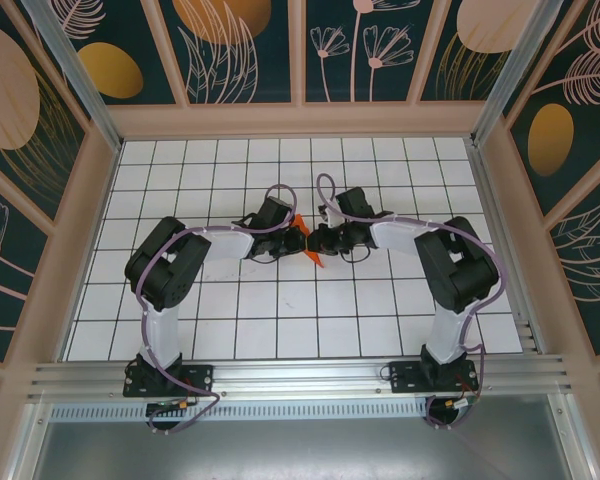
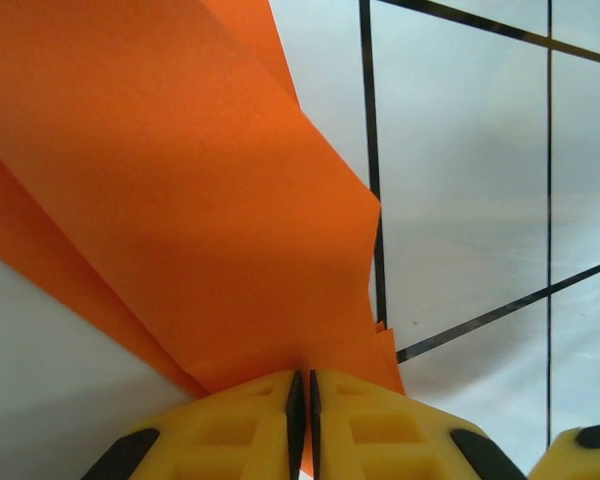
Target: Fold a paper plane with a square sheet of paper (pick it up from the middle)
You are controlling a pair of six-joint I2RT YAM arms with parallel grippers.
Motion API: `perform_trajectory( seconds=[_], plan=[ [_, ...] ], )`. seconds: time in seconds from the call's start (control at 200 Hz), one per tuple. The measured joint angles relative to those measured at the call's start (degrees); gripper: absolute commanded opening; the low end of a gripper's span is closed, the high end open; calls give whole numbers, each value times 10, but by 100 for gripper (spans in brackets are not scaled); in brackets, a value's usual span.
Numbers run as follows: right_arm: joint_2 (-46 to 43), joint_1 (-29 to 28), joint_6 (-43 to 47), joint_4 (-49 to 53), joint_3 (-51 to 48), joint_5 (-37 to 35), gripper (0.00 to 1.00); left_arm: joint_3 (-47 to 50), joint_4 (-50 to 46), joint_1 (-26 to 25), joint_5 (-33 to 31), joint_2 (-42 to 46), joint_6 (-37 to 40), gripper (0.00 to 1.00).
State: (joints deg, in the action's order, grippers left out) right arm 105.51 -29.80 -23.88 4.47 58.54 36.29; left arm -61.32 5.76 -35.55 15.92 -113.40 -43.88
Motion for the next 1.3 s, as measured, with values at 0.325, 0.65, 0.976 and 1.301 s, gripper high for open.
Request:
perform_trajectory(
  seconds=[0.325,0.65,0.976,1.301],
  plan=[
    [10,4,7,-9,-27,10,11,-1,0,0,0,0,1,14],
    [14,4,11,-10,-43,8,10,-1,0,0,-1,0,1,14],
    [5,3,12,-10,-54,-9,9,-1,0,0,-2,0,1,14],
    [-38,-11,28,40,-55,-60,16,-4,-5,-1,-4,-1,1,14]
  ],
)
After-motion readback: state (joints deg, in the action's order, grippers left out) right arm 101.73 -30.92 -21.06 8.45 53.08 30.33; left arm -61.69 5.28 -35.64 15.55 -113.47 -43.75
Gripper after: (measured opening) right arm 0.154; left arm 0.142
